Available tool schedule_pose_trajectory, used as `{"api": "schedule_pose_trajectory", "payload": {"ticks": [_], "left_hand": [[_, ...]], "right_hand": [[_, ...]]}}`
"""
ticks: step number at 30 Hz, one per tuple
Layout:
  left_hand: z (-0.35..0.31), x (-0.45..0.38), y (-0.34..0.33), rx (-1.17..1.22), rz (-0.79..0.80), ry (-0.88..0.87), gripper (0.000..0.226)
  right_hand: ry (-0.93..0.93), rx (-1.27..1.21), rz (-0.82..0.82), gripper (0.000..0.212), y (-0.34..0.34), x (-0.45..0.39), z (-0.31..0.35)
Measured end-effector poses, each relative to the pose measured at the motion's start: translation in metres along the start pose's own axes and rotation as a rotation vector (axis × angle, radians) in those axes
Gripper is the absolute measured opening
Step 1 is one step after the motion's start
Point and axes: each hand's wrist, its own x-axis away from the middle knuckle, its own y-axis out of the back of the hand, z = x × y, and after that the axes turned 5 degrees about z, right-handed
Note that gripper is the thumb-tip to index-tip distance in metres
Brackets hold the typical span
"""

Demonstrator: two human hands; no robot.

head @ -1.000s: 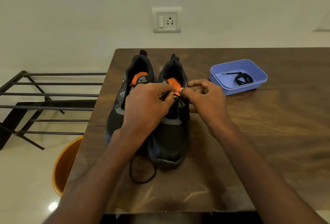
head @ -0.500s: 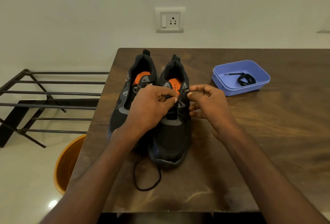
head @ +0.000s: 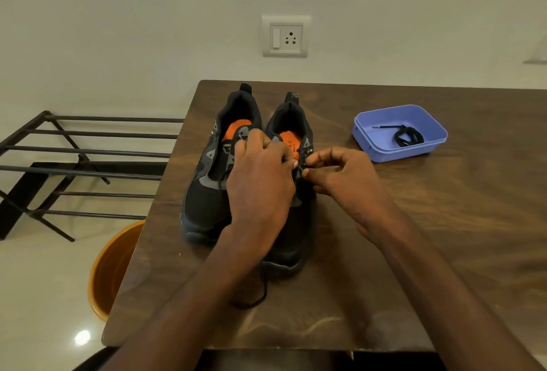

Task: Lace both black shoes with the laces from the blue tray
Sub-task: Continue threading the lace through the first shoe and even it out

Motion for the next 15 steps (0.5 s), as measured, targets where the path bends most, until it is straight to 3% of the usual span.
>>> {"api": "schedule_pose_trajectory", "payload": {"ticks": [5,9,12,15], "left_hand": [[0.006,-0.003,-0.006,0.249,0.079,0.056,0.009],[0.014,-0.004,0.009,0.041,0.032,-0.037,0.028],[0.026,-0.008,0.022,0.015,0.133,-0.045,0.045],[0.037,-0.011,0.028,-0.025,0.222,-0.068,0.041]], "right_hand": [[-0.01,-0.008,-0.06,0.008,-0.003,0.003,0.0],[-0.066,-0.08,-0.06,0.005,0.0,0.002,0.002],[-0.084,-0.103,-0.05,0.005,0.0,0.003,0.005],[-0.098,-0.143,-0.073,0.011,0.005,0.0,0.008]]}}
